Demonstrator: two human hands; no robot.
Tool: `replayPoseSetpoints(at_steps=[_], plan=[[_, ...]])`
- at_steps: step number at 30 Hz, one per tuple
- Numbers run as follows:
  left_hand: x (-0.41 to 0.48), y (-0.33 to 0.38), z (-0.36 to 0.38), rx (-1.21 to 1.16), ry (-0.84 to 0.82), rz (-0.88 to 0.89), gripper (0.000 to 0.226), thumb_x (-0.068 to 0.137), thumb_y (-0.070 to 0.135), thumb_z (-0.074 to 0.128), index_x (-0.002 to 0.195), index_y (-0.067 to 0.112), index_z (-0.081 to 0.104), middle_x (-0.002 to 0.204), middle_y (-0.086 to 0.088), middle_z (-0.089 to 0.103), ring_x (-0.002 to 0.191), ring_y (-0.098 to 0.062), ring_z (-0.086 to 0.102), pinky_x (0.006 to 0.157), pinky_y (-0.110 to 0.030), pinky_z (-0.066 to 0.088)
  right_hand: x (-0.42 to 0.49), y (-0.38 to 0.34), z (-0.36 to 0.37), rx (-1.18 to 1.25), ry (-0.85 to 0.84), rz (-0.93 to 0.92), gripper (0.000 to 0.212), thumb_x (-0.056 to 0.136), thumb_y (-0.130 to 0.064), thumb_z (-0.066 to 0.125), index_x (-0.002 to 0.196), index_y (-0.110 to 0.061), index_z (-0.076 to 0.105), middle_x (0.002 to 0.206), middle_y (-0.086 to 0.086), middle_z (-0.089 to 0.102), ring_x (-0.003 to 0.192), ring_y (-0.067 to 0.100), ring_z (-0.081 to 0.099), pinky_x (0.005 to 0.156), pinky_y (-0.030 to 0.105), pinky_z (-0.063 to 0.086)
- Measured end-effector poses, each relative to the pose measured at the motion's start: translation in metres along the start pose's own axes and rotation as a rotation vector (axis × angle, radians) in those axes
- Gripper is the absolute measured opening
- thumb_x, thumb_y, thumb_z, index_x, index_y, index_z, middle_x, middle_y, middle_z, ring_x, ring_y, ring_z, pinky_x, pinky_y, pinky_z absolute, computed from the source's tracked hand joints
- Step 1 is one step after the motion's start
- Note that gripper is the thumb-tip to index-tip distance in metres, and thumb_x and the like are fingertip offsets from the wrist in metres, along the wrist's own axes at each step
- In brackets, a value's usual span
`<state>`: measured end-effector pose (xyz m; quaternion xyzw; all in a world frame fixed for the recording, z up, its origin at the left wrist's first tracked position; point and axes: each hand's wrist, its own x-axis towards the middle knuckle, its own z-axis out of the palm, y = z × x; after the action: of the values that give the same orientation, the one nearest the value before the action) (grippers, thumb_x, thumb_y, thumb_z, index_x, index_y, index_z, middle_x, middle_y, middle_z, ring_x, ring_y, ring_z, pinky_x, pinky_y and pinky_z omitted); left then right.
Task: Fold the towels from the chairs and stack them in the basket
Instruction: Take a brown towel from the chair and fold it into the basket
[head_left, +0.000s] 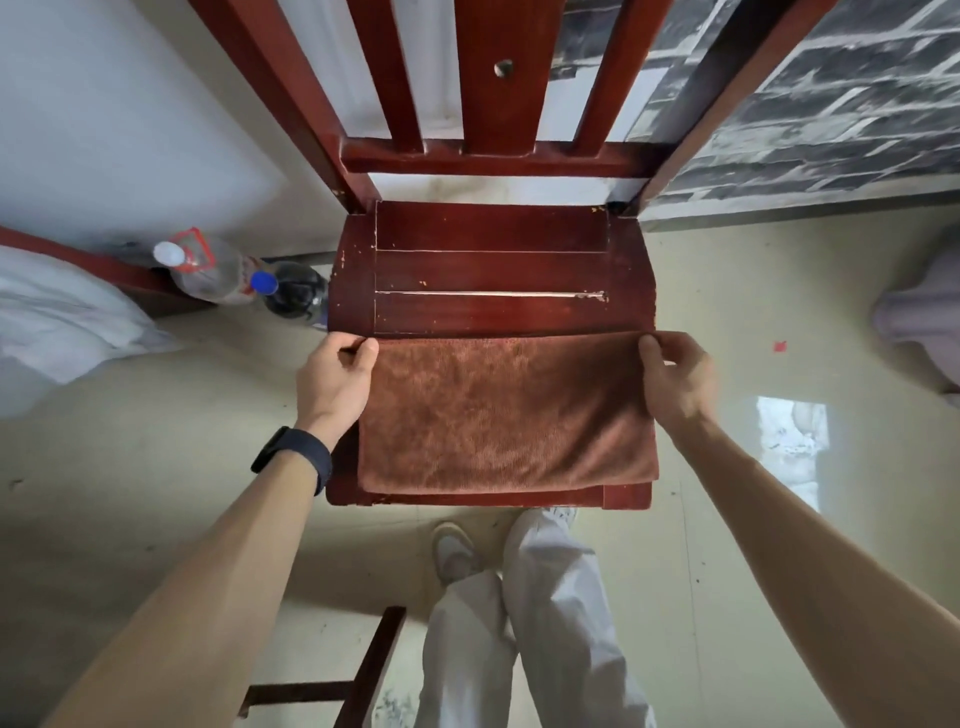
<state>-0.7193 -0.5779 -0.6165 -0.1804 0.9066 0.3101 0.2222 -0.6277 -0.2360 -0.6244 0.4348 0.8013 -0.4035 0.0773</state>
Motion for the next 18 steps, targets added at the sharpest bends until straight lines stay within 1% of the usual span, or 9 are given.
replayPoseSetpoints(at_steps=[2, 5, 7, 11, 13, 15, 17, 18], plan=[[-0.002, 0.004, 0.003, 0.033, 0.029, 0.006, 0.024, 0.099, 0.033, 0.055, 0.113, 0.015, 0.062, 0.093, 0.004, 0.061, 0.088, -0.019, 0.056, 0.081, -0.027, 0.040, -0.001, -0.003, 0.001, -0.004, 0.031, 0.007, 0.025, 0.098, -0.028, 0.057, 0.115, -0.013, 0.069, 0.098, -0.005, 0.065, 0.093, 0.011, 0.058, 0.083, 0.019, 0.038], [-0.006, 0.004, 0.004, 0.045, 0.057, 0.004, 0.019, 0.099, 0.028, 0.056, 0.111, 0.013, 0.057, 0.082, 0.007, 0.059, 0.085, -0.024, 0.059, 0.076, -0.029, 0.042, -0.002, -0.005, 0.002, -0.027, 0.076, 0.004, 0.023, 0.096, -0.030, 0.058, 0.111, -0.016, 0.071, 0.097, -0.005, 0.067, 0.092, 0.013, 0.060, 0.085, 0.021, 0.040], [-0.010, 0.003, 0.003, 0.061, 0.081, 0.011, 0.021, 0.099, 0.030, 0.055, 0.111, 0.013, 0.056, 0.082, 0.005, 0.059, 0.084, -0.026, 0.061, 0.074, -0.031, 0.045, -0.002, -0.005, 0.003, -0.034, 0.100, -0.004, 0.022, 0.095, -0.031, 0.060, 0.109, -0.017, 0.071, 0.099, -0.001, 0.069, 0.094, 0.016, 0.061, 0.087, 0.022, 0.041], [-0.012, 0.003, 0.004, 0.099, 0.140, 0.054, 0.024, 0.099, 0.038, 0.055, 0.109, 0.017, 0.059, 0.087, 0.004, 0.062, 0.086, -0.028, 0.064, 0.069, -0.030, 0.044, 0.000, -0.005, 0.008, -0.048, 0.147, -0.010, 0.021, 0.093, -0.033, 0.061, 0.106, -0.018, 0.068, 0.106, 0.003, 0.070, 0.102, 0.022, 0.063, 0.088, 0.023, 0.040], [-0.013, 0.002, 0.009, 0.128, 0.172, 0.079, 0.025, 0.098, 0.042, 0.053, 0.111, 0.020, 0.057, 0.095, 0.000, 0.063, 0.089, -0.029, 0.063, 0.067, -0.033, 0.043, 0.000, -0.003, 0.010, -0.029, 0.165, 0.006, 0.025, 0.091, -0.034, 0.063, 0.109, -0.017, 0.062, 0.110, 0.003, 0.068, 0.104, 0.023, 0.063, 0.085, 0.023, 0.038], [-0.020, 0.000, 0.013, 0.197, 0.246, 0.122, 0.033, 0.096, 0.044, 0.054, 0.119, 0.020, 0.054, 0.110, -0.007, 0.059, 0.098, -0.031, 0.059, 0.070, -0.038, 0.045, -0.007, -0.004, 0.009, -0.008, 0.191, -0.022, 0.036, 0.089, -0.038, 0.065, 0.116, -0.015, 0.058, 0.118, 0.003, 0.062, 0.108, 0.026, 0.061, 0.087, 0.026, 0.039], [-0.036, -0.003, 0.023, 0.323, 0.365, 0.299, 0.041, 0.095, 0.042, 0.055, 0.126, 0.016, 0.055, 0.123, -0.013, 0.054, 0.108, -0.033, 0.054, 0.084, -0.044, 0.046, -0.027, -0.004, 0.011, -0.078, 0.291, -0.213, 0.043, 0.087, -0.037, 0.066, 0.122, -0.013, 0.057, 0.126, 0.007, 0.057, 0.116, 0.031, 0.054, 0.096, 0.034, 0.038], [-0.048, -0.004, 0.031, 0.380, 0.382, 0.410, 0.044, 0.094, 0.041, 0.055, 0.129, 0.014, 0.056, 0.130, -0.015, 0.052, 0.115, -0.034, 0.052, 0.091, -0.046, 0.043, -0.041, -0.006, 0.016, -0.145, 0.323, -0.330, 0.044, 0.088, -0.034, 0.066, 0.125, -0.012, 0.056, 0.133, 0.009, 0.055, 0.121, 0.032, 0.050, 0.101, 0.038, 0.036]])
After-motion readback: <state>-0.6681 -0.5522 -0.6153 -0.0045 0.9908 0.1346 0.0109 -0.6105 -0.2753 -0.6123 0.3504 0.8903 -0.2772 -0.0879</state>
